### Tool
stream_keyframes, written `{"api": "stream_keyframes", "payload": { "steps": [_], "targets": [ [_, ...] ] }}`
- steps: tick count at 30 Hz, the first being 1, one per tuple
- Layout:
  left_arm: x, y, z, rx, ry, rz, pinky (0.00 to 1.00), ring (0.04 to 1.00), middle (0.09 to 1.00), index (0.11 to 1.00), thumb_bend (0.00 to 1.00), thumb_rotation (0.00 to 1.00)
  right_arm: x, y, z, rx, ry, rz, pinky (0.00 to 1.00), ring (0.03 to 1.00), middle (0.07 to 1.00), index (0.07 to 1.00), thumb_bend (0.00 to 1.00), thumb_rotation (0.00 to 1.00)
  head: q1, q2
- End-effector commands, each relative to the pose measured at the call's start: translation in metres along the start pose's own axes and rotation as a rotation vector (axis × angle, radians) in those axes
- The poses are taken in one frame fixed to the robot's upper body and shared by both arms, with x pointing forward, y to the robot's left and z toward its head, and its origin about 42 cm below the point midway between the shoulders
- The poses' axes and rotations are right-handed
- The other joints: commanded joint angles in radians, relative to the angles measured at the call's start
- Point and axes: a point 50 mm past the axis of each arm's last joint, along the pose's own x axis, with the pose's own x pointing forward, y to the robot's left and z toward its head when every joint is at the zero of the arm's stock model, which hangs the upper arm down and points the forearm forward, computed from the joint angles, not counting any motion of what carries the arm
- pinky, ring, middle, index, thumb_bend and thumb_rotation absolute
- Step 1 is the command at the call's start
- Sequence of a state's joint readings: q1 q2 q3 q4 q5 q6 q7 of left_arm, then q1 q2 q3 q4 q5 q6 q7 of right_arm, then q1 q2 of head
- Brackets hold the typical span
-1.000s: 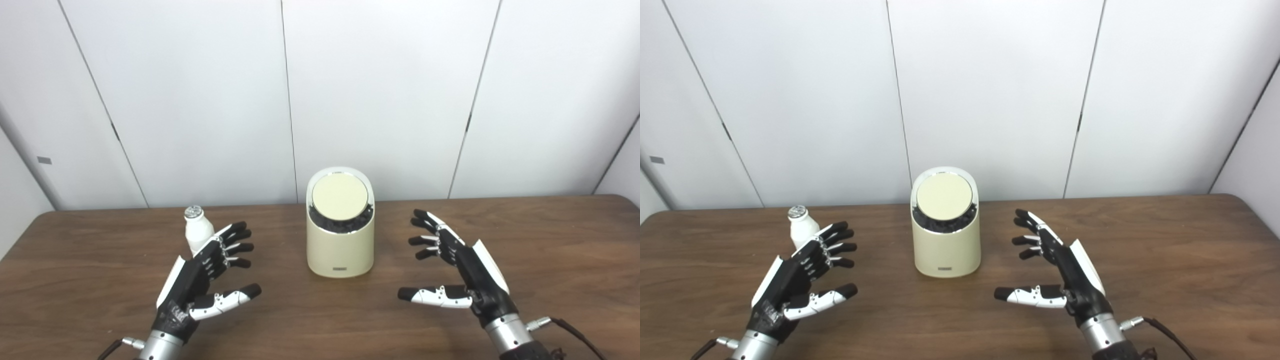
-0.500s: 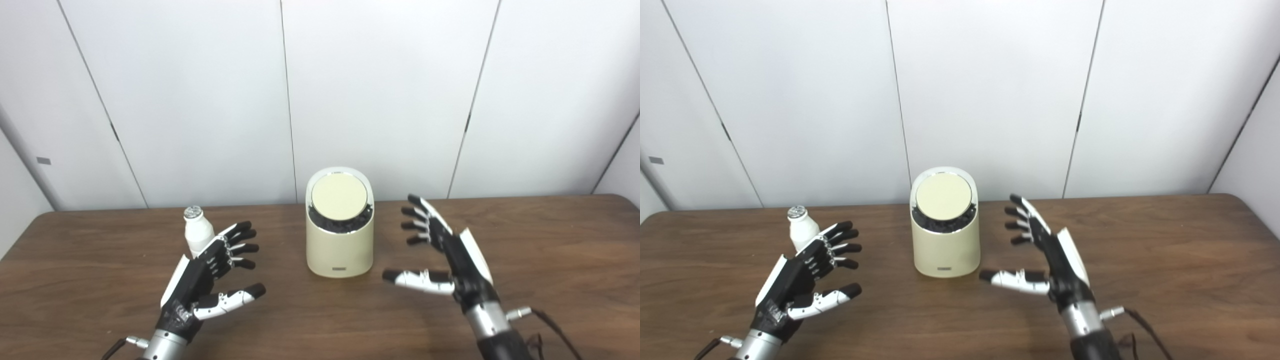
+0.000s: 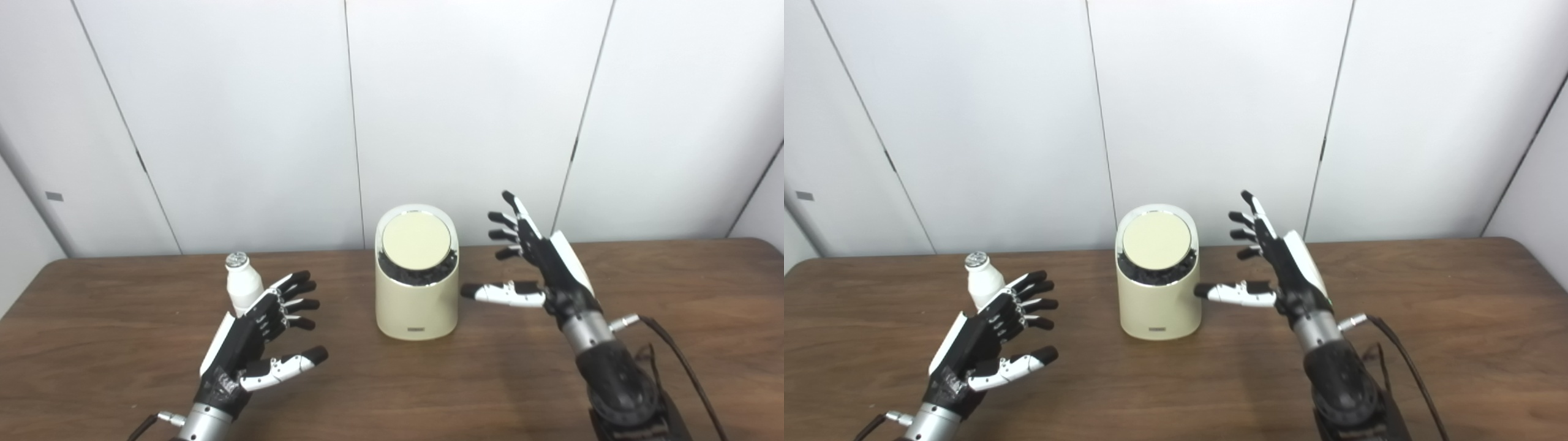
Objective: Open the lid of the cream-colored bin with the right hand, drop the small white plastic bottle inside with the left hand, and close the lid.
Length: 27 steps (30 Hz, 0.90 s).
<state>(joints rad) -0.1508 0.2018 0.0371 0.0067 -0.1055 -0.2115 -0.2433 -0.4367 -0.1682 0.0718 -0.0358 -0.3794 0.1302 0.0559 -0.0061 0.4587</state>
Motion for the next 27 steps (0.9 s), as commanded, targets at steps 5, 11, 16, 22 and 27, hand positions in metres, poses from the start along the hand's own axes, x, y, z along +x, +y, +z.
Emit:
{"api": "stream_keyframes", "payload": {
  "steps": [5,11,16,22,27],
  "targets": [
    [0.01,0.001,0.012,0.016,-0.062,-0.011,0.65,0.765,0.852,0.89,0.78,0.15,0.033,-0.009,0.03,-0.086,-0.039,-0.003,0.7,0.839,0.895,1.0,0.85,0.38,-0.001,-0.001],
    [0.011,0.0,0.01,0.015,-0.055,-0.006,0.66,0.763,0.848,0.882,0.78,0.15,0.05,-0.005,0.039,-0.121,-0.046,0.002,0.65,0.824,0.895,1.0,0.85,0.37,0.0,0.0],
    [0.011,0.0,0.01,0.014,-0.057,-0.008,0.65,0.765,0.847,0.882,0.78,0.15,0.061,-0.001,0.046,-0.148,-0.039,0.012,0.66,0.832,0.894,1.0,0.85,0.39,0.001,0.001],
    [0.012,-0.001,0.011,0.011,-0.057,-0.007,0.65,0.766,0.853,0.888,0.77,0.15,0.071,0.002,0.049,-0.165,-0.036,0.027,0.68,0.838,0.903,1.0,0.86,0.39,0.001,0.002],
    [0.012,-0.001,0.011,0.01,-0.057,-0.012,0.65,0.768,0.853,0.886,0.76,0.15,0.078,0.007,0.05,-0.2,-0.026,0.035,0.68,0.83,0.887,1.0,0.87,0.41,0.001,0.002]
  ]
}}
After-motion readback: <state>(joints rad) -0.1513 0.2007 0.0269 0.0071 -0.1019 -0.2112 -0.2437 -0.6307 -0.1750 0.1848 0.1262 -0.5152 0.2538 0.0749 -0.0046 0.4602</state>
